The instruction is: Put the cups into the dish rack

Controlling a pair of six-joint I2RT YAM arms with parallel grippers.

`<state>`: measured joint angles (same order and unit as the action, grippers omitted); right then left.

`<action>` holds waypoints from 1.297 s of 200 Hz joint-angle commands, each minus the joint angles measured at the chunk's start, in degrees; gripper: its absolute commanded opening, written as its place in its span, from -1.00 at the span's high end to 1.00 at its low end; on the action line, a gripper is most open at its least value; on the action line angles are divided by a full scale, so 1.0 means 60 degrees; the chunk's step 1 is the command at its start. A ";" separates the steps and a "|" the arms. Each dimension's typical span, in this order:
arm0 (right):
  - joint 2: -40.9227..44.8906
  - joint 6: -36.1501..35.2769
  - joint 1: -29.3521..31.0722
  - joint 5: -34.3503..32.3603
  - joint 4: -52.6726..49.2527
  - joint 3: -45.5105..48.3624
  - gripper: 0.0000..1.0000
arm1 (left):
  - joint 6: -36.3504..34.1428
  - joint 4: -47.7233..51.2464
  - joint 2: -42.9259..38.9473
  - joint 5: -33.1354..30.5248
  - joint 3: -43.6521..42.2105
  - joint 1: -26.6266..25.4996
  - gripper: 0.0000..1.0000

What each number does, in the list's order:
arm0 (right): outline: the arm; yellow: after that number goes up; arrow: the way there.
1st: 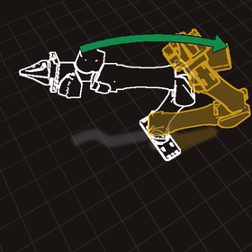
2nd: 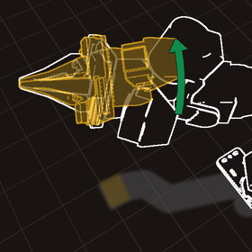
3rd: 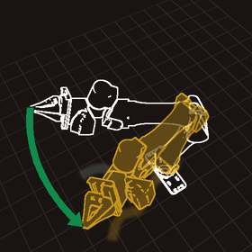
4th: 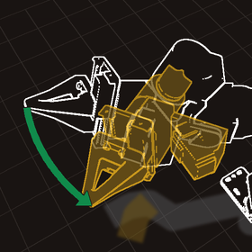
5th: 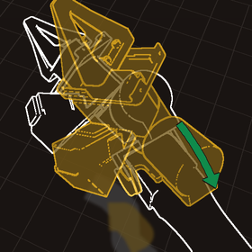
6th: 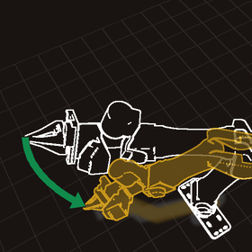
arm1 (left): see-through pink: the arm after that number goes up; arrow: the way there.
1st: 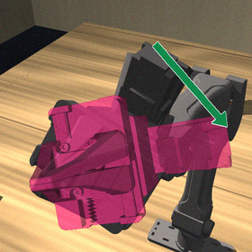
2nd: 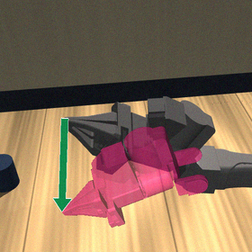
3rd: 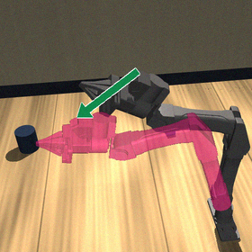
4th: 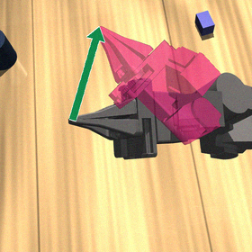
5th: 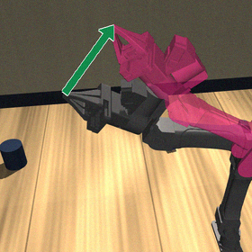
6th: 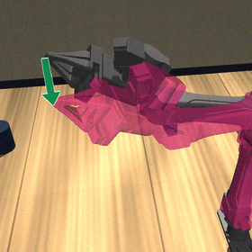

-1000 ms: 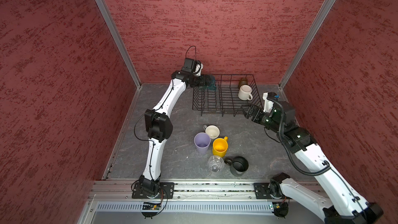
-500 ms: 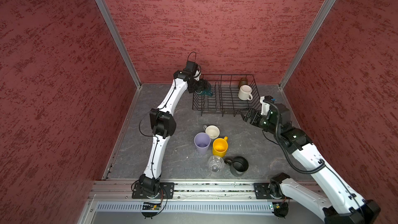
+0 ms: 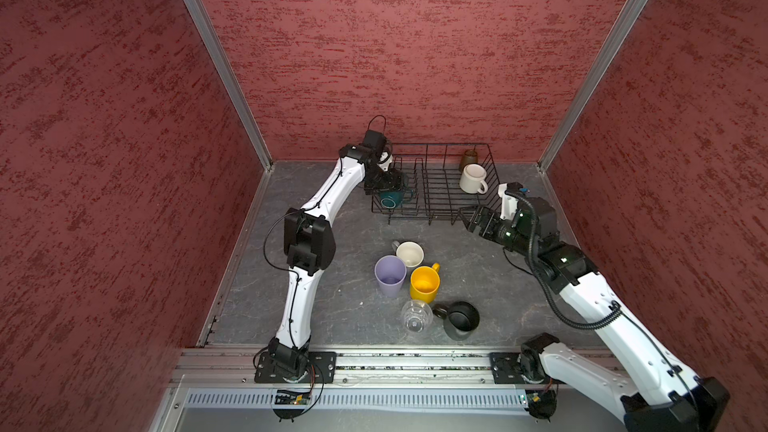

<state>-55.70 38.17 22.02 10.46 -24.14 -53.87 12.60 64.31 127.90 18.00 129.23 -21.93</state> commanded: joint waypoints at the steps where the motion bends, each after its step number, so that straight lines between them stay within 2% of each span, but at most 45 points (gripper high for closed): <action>1: -0.0101 0.0153 -0.0030 0.0197 0.0411 0.0125 -0.97 | -0.0163 -0.0586 -0.0576 0.0309 -0.0021 -0.0087 1.00; 47: -0.0309 0.0129 -0.0037 0.0376 0.0515 0.0081 -0.97 | -0.0122 -0.0709 -0.0909 0.0485 -0.0227 -0.0138 1.00; 74: -0.0507 0.0113 -0.0034 0.0558 0.0735 0.0070 -0.96 | -0.0130 -0.1319 -0.1537 0.0892 -0.0972 -0.0138 1.00; 116: -0.1289 0.0375 -0.0038 0.1620 0.1923 -0.0168 -0.79 | -0.0122 -0.3341 -0.2928 0.2291 -0.2966 -0.0124 1.00; 156: -0.2211 0.0956 -0.0099 0.2671 0.3608 -0.0130 -0.58 | 0.0160 -0.4804 -0.3893 0.3598 -0.4193 -0.0075 1.00; 177: -0.2396 0.1387 -0.0107 0.2962 0.4571 0.0085 -0.52 | 0.0349 -0.5488 -0.4373 0.3947 -0.4835 -0.0081 1.00; 214: -0.2552 0.1972 -0.0111 0.3048 0.5665 0.0316 -0.44 | 0.0931 -0.6666 -0.4979 0.4173 -0.5788 -0.0094 1.00; 259: -0.2591 0.3235 -0.0100 0.2477 0.7526 0.1176 -0.32 | 0.1848 -0.8181 -0.5381 0.4308 -0.6685 -0.0124 1.00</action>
<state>-70.94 51.35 21.63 27.16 11.53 -49.34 19.86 26.35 99.18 40.62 89.69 -22.37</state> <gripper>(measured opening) 0.669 0.819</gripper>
